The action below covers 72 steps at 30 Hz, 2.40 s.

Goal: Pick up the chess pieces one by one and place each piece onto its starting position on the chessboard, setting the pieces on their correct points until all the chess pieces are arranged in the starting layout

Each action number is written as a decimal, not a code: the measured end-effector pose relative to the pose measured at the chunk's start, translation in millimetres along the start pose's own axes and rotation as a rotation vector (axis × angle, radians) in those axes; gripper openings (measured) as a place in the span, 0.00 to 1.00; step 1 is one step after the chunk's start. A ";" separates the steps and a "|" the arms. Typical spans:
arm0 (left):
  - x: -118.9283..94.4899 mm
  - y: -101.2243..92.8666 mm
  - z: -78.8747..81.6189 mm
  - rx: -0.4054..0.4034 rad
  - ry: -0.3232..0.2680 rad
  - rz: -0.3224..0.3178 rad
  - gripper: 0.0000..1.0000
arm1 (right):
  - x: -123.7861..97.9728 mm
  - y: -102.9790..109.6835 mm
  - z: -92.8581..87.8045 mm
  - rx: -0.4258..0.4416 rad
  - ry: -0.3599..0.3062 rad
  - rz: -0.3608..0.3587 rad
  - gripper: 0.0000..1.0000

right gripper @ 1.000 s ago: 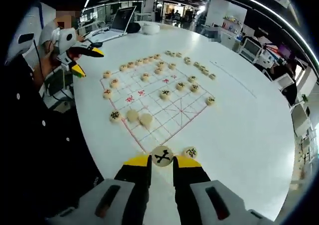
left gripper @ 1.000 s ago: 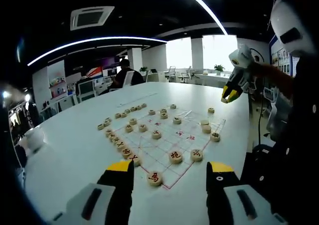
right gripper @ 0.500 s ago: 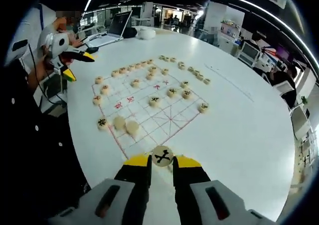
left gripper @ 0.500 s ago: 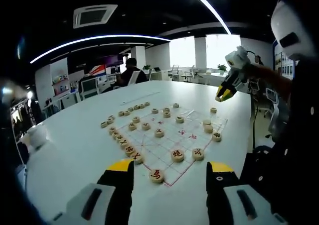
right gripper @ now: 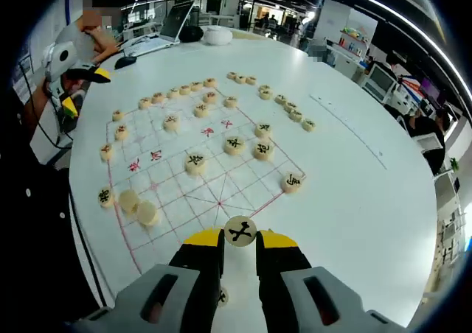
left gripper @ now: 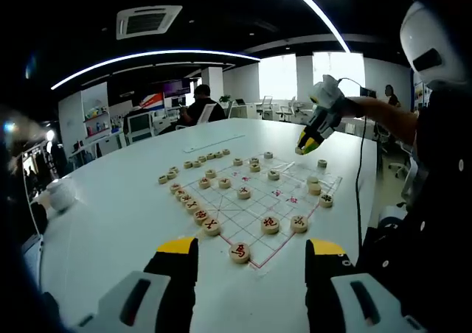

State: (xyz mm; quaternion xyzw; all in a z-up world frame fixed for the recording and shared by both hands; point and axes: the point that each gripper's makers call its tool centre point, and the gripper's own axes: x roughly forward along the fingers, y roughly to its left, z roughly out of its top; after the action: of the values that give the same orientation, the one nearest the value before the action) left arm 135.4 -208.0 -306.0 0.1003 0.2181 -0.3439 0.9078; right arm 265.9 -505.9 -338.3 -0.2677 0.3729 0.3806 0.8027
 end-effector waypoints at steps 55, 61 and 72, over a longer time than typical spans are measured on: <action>-3.2 -6.3 8.9 0.009 -0.029 -0.031 0.60 | -104.0 90.1 -55.6 0.065 -0.210 -0.043 0.35; -2.0 -7.3 8.8 0.008 -0.027 -0.033 0.60 | -102.8 93.9 -52.1 0.054 -0.207 -0.039 0.34; -7.5 -6.9 4.6 -0.012 -0.031 -0.029 0.60 | -79.0 102.2 -31.7 -0.058 -0.164 0.032 0.33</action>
State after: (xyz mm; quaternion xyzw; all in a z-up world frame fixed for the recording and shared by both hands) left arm 127.3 -210.3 -298.6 0.0864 0.2076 -0.3574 0.9065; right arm 136.4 -503.1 -308.1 -0.2528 0.2992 0.4246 0.8163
